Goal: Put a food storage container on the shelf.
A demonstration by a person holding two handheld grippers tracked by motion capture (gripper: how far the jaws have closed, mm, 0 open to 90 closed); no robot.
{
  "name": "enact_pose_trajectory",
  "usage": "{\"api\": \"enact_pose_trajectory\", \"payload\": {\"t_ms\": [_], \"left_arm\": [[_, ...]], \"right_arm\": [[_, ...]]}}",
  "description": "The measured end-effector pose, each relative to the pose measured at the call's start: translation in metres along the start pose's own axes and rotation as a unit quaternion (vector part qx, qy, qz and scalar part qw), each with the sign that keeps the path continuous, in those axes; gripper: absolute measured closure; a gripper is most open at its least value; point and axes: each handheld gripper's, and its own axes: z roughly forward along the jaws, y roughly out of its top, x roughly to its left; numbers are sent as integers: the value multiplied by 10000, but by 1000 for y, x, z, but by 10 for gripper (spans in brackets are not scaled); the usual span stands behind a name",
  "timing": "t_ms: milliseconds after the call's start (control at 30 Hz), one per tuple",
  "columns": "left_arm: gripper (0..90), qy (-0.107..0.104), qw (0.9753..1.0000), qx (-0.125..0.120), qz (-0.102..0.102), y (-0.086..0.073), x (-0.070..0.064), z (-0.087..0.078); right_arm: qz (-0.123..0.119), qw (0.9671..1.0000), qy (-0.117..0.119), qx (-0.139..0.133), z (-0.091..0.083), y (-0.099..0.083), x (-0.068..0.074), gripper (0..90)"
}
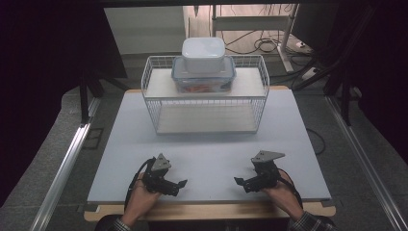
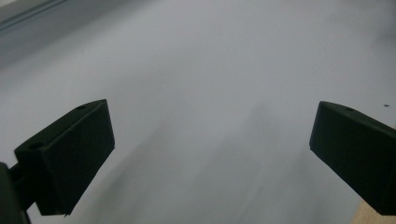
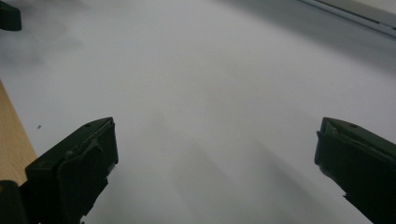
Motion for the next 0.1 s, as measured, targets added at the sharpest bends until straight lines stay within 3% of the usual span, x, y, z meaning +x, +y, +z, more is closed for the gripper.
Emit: {"api": "enact_pose_trajectory", "payload": {"t_ms": [100], "left_arm": [[0, 16, 10000, -17, -37, 0, 2, -1]], "right_arm": [[28, 10000, -8, 38, 2, -1, -2, 0]]}}
